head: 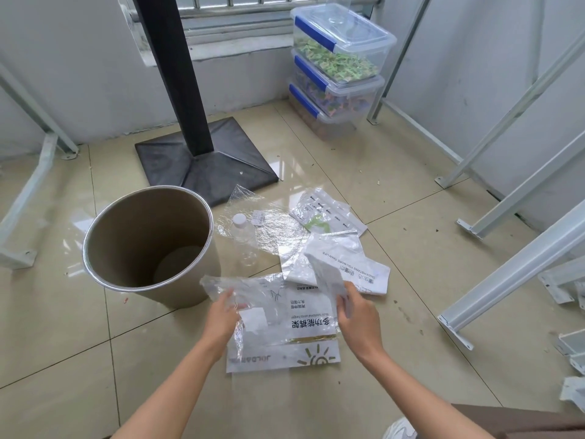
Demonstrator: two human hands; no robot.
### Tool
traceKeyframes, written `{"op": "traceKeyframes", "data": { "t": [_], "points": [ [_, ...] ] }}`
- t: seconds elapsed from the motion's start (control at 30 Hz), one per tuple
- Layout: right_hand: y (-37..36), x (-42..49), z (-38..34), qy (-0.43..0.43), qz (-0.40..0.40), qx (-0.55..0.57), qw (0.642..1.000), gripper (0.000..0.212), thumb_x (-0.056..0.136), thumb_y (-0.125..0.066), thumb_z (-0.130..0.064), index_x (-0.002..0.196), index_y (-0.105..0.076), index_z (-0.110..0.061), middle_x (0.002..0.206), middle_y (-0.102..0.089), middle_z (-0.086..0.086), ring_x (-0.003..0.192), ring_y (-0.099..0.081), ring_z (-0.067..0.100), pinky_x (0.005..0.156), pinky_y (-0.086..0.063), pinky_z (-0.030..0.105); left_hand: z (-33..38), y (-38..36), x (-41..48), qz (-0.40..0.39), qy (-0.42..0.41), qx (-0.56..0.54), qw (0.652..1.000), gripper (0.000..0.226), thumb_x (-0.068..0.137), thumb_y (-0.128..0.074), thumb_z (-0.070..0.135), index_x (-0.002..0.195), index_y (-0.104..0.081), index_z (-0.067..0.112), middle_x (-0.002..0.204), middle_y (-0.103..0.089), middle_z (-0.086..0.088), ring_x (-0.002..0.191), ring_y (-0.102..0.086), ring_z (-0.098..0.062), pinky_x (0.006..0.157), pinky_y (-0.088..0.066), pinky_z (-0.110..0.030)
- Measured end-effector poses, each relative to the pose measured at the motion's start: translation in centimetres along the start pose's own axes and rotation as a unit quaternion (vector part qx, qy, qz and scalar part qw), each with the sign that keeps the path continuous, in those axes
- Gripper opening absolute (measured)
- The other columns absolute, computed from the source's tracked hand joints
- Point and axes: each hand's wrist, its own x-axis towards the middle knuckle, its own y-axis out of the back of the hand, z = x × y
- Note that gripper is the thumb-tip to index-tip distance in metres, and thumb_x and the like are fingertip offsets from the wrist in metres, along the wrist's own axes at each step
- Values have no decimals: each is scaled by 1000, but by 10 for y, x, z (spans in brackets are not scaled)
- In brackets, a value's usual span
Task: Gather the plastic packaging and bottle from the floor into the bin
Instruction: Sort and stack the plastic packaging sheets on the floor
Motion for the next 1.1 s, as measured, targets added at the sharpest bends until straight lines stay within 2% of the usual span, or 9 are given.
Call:
{"op": "traceKeyframes", "data": {
  "t": [0.13,0.27,0.5,0.6,0.7,0.8,0.9,0.97,1.1],
  "points": [
    [-16,-26,-24,126,-23,-1,992,32,90,-56,-10,116,-59,-28,67,-63,-7,53,-54,12,48,-36,22,6,-4,5,21,59,-63,996,89,90,-42,-10,155,5,28,134,-57,-13,120,-56,-45,101,-44,-47],
    [-40,-48,-40,261,-89,-1,961,42,86,-54,-5,120,-56,-30,111,-72,-6,83,-70,14,59,-54,27,7,-9,6,-55,124,-197,971,40,92,-38,-12,131,-46,-11,104,-67,-21,84,-67,-34,61,-60,-40],
    [-61,-60,-38,329,-139,-37,933,38,86,-53,-10,117,-60,-29,121,-68,-5,98,-69,14,62,-57,26,15,-9,10,-145,162,-279,935,78,83,-35,75,105,-73,10,111,-71,-25,107,-62,-42,101,-45,-54],
    [-64,-59,-40,346,-134,-31,928,30,91,-50,-15,115,-60,-29,118,-69,-4,96,-69,15,61,-57,27,11,-6,10,-129,147,-194,961,60,81,-70,40,122,-63,-4,106,-69,-26,93,-67,-40,86,-54,-49],
    [-69,-58,-31,364,-146,-45,919,33,91,-50,-12,119,-59,-28,121,-67,-4,106,-65,14,67,-58,28,7,-5,7,-61,122,-129,982,35,86,-66,4,117,-60,-10,103,-69,-31,83,-68,-40,84,-55,-55],
    [-69,-52,-10,349,-194,-76,914,50,87,-47,-14,135,-49,-27,138,-56,-7,129,-51,12,80,-58,27,5,-2,8,-29,90,-115,989,26,88,-63,4,112,-64,-6,99,-71,-26,81,-68,-36,79,-57,-49],
    [-61,-40,18,298,-262,-110,911,67,90,-45,-36,152,-20,-28,160,-22,-9,148,-17,10,117,-22,30,4,8,13,-3,73,-99,992,14,90,-62,6,102,-65,3,83,-71,-15,72,-68,-30,64,-54,-36],
    [-54,-24,37,227,-287,-145,919,72,89,-43,-40,153,-12,-28,162,-10,-9,149,-6,10,121,-10,35,3,13,15,8,71,-91,993,5,90,-62,8,93,-66,7,81,-71,-12,70,-68,-28,62,-54,-34],
    [-55,22,74,70,-264,-222,936,62,88,-49,-29,147,-31,-20,161,-15,1,149,-13,19,118,-21,44,-5,15,22,20,76,-81,994,6,91,-61,10,87,-66,12,81,-72,-13,71,-70,-30,65,-56,-36]
  ]
}}
